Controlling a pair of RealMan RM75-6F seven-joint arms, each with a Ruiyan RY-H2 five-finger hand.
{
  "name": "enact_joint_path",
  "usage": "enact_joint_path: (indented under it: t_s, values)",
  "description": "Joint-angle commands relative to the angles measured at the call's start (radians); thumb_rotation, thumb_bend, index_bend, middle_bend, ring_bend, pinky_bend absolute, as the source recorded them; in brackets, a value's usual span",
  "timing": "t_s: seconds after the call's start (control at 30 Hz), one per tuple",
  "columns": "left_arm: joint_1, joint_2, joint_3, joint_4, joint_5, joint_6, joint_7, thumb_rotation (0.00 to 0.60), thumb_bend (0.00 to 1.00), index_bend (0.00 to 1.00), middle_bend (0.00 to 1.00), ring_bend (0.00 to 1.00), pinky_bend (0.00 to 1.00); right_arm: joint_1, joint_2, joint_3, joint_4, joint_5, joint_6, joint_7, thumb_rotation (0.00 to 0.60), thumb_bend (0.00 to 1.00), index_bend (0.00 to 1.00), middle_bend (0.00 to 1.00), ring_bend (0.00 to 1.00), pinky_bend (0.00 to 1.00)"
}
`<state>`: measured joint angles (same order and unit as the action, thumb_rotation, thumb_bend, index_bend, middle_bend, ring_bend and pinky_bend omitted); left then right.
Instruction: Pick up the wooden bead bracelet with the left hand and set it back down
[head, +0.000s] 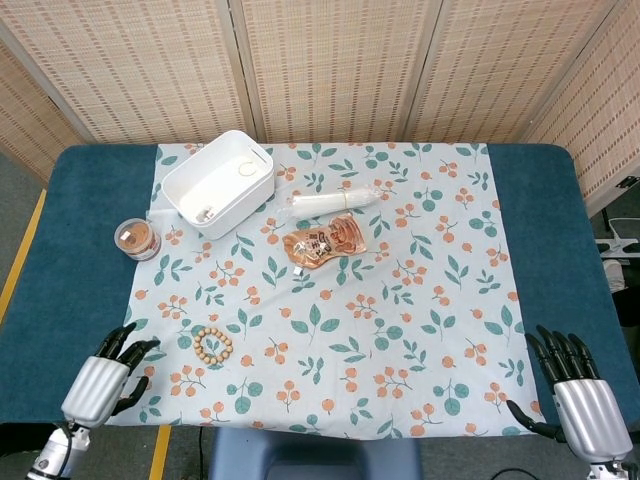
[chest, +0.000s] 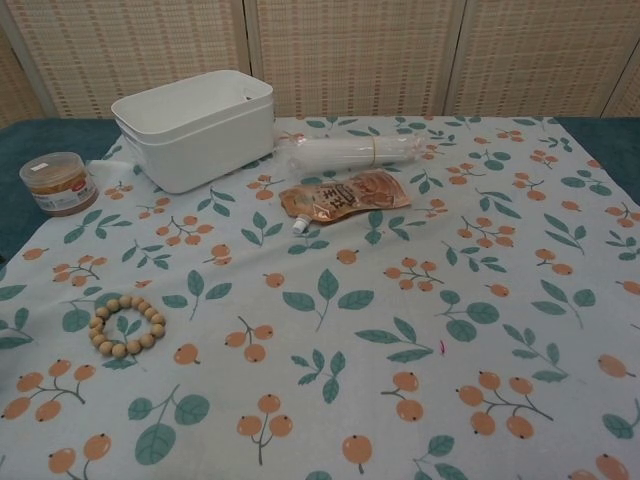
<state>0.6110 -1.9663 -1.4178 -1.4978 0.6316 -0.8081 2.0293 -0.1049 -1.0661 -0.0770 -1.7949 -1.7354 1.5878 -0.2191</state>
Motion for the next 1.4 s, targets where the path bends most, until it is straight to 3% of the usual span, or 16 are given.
enact_joint_path:
  t_s: [0.03, 0.47, 0.7, 0.9, 1.17, 1.4]
  values:
    - [-0.049, -0.042, 0.016, 0.052, 0.041, 0.023, 0.082, 0.6, 0.46, 0.3, 0.37, 0.09, 0.1, 0.0, 0.002, -0.001, -0.003, 0.004, -0.003, -0.001, 0.376, 0.19, 0.0, 0.0, 0.0, 0.0]
    - [-0.065, -0.142, 0.091, 0.151, 0.058, 0.013, 0.238, 0.6, 0.45, 0.22, 0.4, 0.1, 0.09, 0.001, 0.015, -0.012, -0.016, 0.008, -0.018, -0.005, 0.374, 0.19, 0.0, 0.0, 0.0, 0.0]
    - [-0.129, -0.21, 0.068, 0.299, 0.019, -0.099, 0.382, 0.6, 0.44, 0.2, 0.43, 0.09, 0.07, 0.005, 0.039, -0.029, -0.028, -0.001, -0.033, 0.027, 0.375, 0.19, 0.0, 0.0, 0.0, 0.0]
    - [-0.146, -0.219, 0.073, 0.323, 0.026, -0.086, 0.409, 0.6, 0.44, 0.17, 0.36, 0.05, 0.06, 0.003, 0.045, -0.031, -0.028, -0.004, -0.027, 0.033, 0.374, 0.19, 0.0, 0.0, 0.0, 0.0]
    - [-0.183, -0.237, 0.072, 0.373, 0.029, -0.088, 0.488, 0.6, 0.43, 0.22, 0.27, 0.03, 0.05, 0.0, 0.06, -0.035, -0.033, -0.001, -0.028, 0.041, 0.376, 0.19, 0.0, 0.0, 0.0, 0.0]
    - [-0.173, -0.247, 0.058, 0.383, -0.01, -0.142, 0.522, 0.6, 0.43, 0.19, 0.27, 0.03, 0.05, 0.001, 0.065, -0.037, -0.035, 0.002, -0.033, 0.043, 0.376, 0.19, 0.0, 0.0, 0.0, 0.0]
